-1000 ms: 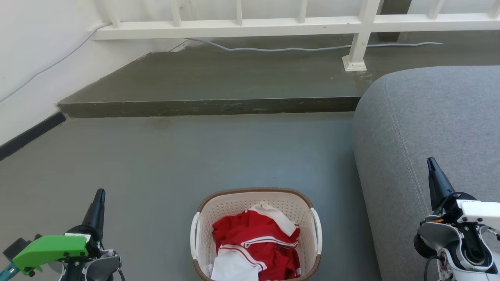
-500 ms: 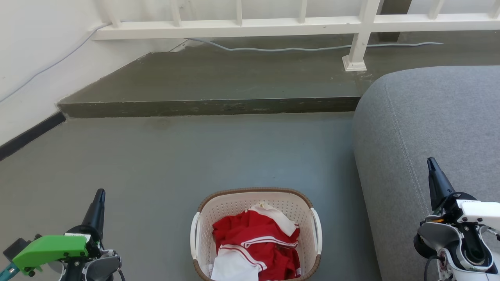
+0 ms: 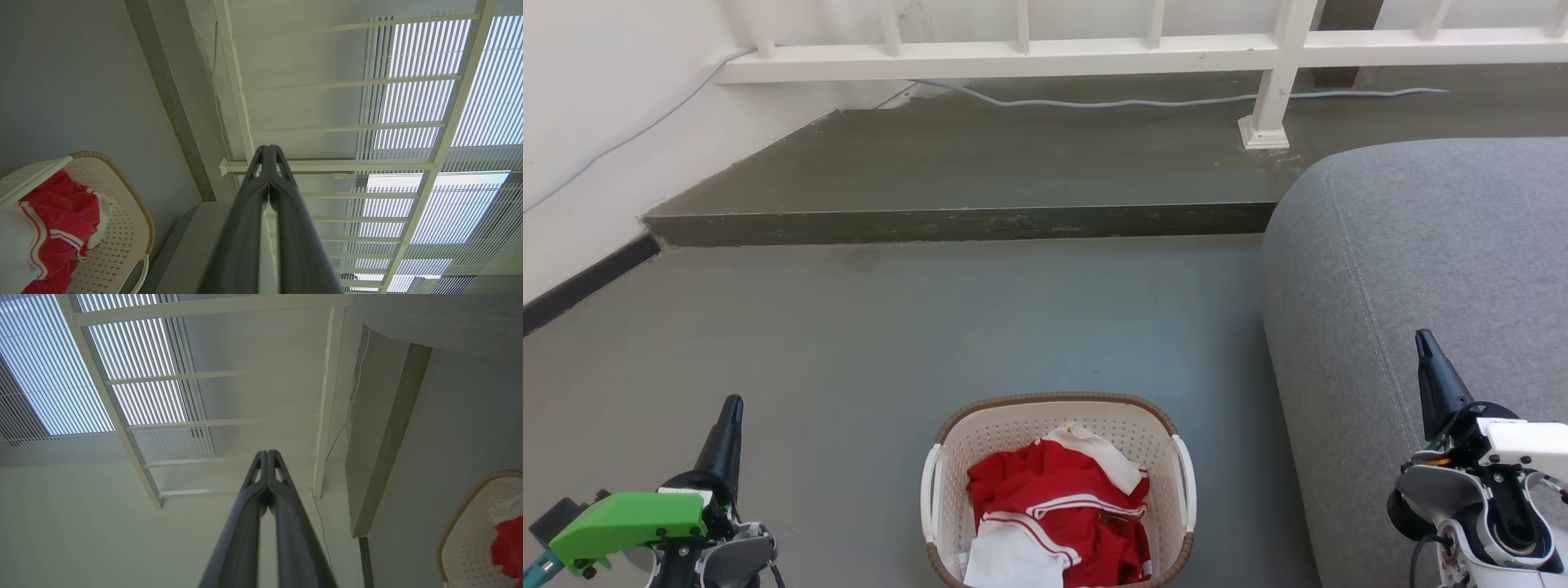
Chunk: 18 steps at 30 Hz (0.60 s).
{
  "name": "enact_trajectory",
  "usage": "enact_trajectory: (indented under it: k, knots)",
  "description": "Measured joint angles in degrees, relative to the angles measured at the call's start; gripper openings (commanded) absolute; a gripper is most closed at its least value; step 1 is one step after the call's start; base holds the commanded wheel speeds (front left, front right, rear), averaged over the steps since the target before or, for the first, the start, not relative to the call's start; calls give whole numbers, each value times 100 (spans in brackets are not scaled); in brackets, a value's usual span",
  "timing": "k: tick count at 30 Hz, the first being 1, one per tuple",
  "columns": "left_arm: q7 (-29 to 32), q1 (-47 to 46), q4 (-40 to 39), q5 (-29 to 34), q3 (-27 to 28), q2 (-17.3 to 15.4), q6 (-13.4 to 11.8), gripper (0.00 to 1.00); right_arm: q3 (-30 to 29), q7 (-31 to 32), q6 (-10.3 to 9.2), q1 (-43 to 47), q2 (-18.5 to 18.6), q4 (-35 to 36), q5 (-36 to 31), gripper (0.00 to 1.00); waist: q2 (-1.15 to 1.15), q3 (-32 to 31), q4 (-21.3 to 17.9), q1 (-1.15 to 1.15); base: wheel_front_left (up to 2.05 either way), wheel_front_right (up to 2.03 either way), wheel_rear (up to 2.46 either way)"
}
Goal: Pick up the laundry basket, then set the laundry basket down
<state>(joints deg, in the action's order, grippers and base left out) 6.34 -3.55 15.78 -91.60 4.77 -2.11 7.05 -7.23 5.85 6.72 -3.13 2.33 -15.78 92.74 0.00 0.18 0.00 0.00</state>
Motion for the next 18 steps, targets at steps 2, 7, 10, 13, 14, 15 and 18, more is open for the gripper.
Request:
enact_trajectory:
  k: [2, 7, 10, 13, 14, 15, 18]
  knots:
    - [0, 0, 0, 0, 0, 0, 0, 0, 0, 0, 1, 0, 0, 0, 0, 0, 0, 0, 0, 0, 0, 0, 0]
    - [0, 0, 0, 0, 0, 0, 0, 0, -1, 0, 1, 0, -1, 0, 0, 0, 0, 0, 0, 0, 0, 0, 0]
    - [-1, 101, 169, 2, -7, 67, -5, 100, 14, -1, -23, 120, -77, -163, 1, 100, 0, 0, 0, 0, 0, 0, 0]
    - [-2, 240, 277, 2, -30, 133, -9, 100, 24, -5, -25, 281, -146, -287, 1, 100, 0, 1, 0, 0, 0, 0, 0]
    - [-10, 242, 281, 2, -29, 132, -9, 100, 27, -9, -24, 280, -151, -285, 1, 100, 0, 2, 0, 0, 0, 0, 0]
    - [-11, 240, 272, 2, -29, 130, -9, 100, 34, -13, -24, 274, -151, -276, 1, 100, 0, 3, 0, 0, 0, 0, 0]
    - [-44, 240, 258, 2, -30, 130, -9, 100, 59, -60, -24, 273, -149, -269, 4, 100, 0, 4, 0, 0, 0, 0, 0]
